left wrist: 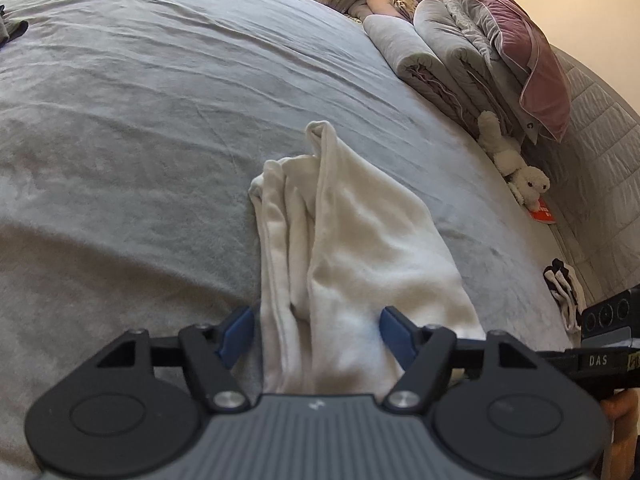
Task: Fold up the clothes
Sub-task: 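Close the right gripper on the folded white sweatshirt while the left gripper grips its end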
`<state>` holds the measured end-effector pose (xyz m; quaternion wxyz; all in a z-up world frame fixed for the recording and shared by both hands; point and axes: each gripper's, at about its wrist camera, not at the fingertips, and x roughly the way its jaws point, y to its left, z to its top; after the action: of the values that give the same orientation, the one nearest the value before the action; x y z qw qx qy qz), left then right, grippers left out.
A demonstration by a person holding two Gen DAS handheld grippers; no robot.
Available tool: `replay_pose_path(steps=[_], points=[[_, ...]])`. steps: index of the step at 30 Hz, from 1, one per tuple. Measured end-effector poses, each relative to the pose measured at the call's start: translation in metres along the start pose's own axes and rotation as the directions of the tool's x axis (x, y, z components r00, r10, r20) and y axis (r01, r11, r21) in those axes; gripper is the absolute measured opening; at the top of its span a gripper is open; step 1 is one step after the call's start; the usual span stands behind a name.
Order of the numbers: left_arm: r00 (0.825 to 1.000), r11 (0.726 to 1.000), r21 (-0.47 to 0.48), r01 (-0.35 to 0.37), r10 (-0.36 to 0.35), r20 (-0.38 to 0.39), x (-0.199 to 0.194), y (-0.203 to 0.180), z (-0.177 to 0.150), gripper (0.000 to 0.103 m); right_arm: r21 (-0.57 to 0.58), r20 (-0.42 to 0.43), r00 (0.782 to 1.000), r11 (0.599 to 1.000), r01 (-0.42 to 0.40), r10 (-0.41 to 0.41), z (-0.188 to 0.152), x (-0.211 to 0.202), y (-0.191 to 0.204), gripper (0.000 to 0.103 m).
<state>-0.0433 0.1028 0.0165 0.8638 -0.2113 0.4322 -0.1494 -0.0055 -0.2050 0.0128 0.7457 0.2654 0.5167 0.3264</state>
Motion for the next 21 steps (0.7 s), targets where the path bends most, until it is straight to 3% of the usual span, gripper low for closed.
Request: replay_pose_path(steps=[2, 5, 8, 10, 12, 16, 21], points=[[1.000, 1.000, -0.015, 0.019, -0.019, -0.004, 0.001, 0.004, 0.001, 0.050, 0.046, 0.019, 0.999, 0.998, -0.034, 0.033, 0.001, 0.000, -0.003, 0.070], [0.998, 0.995, -0.077, 0.058, -0.060, -0.012, 0.003, 0.015, 0.002, 0.039, 0.125, 0.051, 0.995, 0.988, -0.086, 0.080, 0.002, -0.003, -0.010, 0.071], [0.997, 0.992, -0.107, 0.073, -0.075, -0.014, 0.005, 0.018, 0.001, 0.036, 0.201, 0.086, 0.988, 0.969, -0.143, 0.128, 0.003, -0.004, -0.018, 0.072], [0.997, 0.990, -0.117, 0.075, -0.077, -0.011, 0.005, 0.018, 0.000, 0.034, 0.195, 0.104, 0.987, 0.971, -0.139, 0.121, 0.001, -0.003, -0.016, 0.072], [0.997, 0.989, -0.126, 0.076, -0.078, -0.008, 0.005, 0.018, 0.000, 0.033, 0.142, 0.122, 0.989, 0.985, -0.098, 0.081, -0.003, 0.001, -0.007, 0.070], [0.995, 0.985, -0.143, 0.098, -0.096, 0.021, 0.001, 0.016, -0.002, 0.030, 0.010, 0.168, 0.985, 0.999, 0.036, -0.037, -0.009, 0.002, 0.019, 0.051], [0.983, 0.972, -0.151, 0.182, -0.175, 0.059, -0.004, 0.001, -0.006, 0.029, -0.198, 0.284, 0.955, 0.970, 0.140, -0.080, -0.009, -0.028, 0.054, 0.044]])
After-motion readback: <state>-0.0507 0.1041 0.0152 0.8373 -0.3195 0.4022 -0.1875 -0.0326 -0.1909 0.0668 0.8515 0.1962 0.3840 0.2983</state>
